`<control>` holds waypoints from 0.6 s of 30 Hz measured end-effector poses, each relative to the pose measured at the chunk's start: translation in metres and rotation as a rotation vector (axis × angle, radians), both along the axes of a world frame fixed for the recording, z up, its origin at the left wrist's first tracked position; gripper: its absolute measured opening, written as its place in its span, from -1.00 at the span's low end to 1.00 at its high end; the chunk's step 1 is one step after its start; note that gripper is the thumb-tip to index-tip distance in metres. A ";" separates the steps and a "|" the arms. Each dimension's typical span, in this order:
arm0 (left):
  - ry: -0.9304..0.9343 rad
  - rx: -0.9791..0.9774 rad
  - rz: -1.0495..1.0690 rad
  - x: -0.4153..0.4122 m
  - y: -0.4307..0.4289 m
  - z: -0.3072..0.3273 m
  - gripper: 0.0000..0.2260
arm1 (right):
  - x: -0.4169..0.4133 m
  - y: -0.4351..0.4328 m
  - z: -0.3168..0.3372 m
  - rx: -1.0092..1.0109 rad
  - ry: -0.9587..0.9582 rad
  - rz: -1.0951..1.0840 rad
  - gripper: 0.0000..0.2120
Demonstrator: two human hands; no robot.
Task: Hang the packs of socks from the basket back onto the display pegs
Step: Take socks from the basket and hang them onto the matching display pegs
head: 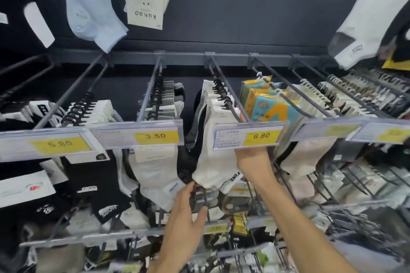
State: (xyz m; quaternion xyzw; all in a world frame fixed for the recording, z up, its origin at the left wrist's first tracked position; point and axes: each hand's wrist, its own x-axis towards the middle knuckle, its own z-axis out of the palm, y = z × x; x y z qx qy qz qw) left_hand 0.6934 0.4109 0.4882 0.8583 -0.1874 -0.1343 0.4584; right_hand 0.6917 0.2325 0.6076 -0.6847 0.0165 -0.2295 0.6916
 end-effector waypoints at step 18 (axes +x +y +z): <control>0.067 0.619 -0.927 -0.260 -0.123 -0.157 -0.73 | -0.495 -0.023 -0.283 -0.080 1.255 -0.356 -0.74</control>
